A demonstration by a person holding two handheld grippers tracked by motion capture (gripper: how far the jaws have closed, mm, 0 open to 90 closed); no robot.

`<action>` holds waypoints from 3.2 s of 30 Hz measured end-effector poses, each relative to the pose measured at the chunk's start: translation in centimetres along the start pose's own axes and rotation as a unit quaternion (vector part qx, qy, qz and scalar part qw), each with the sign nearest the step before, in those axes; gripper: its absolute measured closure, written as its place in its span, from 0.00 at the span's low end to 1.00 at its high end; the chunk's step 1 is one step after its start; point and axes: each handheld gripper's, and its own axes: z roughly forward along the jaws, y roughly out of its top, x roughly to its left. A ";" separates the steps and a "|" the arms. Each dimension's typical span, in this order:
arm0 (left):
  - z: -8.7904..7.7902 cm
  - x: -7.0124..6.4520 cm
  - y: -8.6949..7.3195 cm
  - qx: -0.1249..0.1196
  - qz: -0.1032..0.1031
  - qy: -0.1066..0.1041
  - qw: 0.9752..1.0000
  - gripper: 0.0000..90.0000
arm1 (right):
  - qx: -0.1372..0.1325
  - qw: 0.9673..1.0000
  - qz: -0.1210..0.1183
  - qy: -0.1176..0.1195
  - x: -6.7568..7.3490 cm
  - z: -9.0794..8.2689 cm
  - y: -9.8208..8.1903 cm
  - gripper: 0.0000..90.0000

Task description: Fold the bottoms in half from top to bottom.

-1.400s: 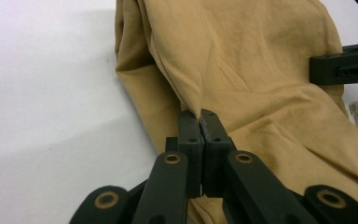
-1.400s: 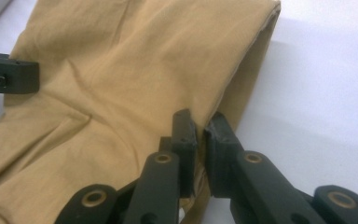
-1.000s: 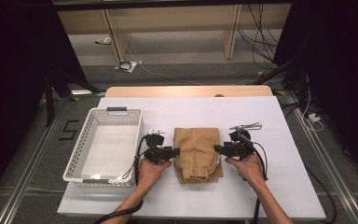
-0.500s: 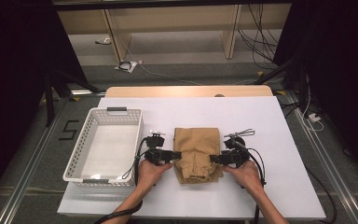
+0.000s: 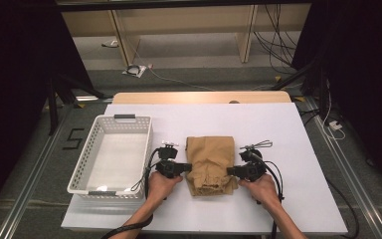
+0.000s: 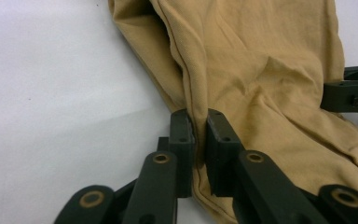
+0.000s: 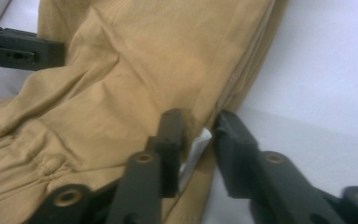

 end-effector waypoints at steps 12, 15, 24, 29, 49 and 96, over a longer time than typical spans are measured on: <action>-0.5 -1.1 0.1 -0.013 0.029 0.077 0.997 0.55 | -0.011 0.998 -0.038 -0.056 0.8 0.0 0.1 0.53; -0.4 -1.1 0.2 -0.012 0.025 0.075 0.997 0.53 | -0.014 0.998 -0.034 -0.054 0.8 0.1 0.2 0.49; 0.0 -0.7 0.2 0.006 0.013 0.029 0.999 0.83 | -0.010 1.000 -0.014 -0.024 0.6 0.3 0.2 0.74; 0.0 -1.1 -0.2 0.002 0.029 0.031 0.999 0.95 | -0.006 1.000 -0.005 -0.008 0.8 0.2 -0.2 0.91; -2.0 -2.3 -4.1 0.020 0.062 -0.015 0.998 0.96 | 0.003 1.000 -0.012 0.022 1.9 -2.2 -4.6 0.88; -0.2 -1.5 1.4 -0.053 0.060 0.064 0.995 1.00 | -0.056 0.994 -0.083 -0.051 -0.2 0.3 1.4 0.92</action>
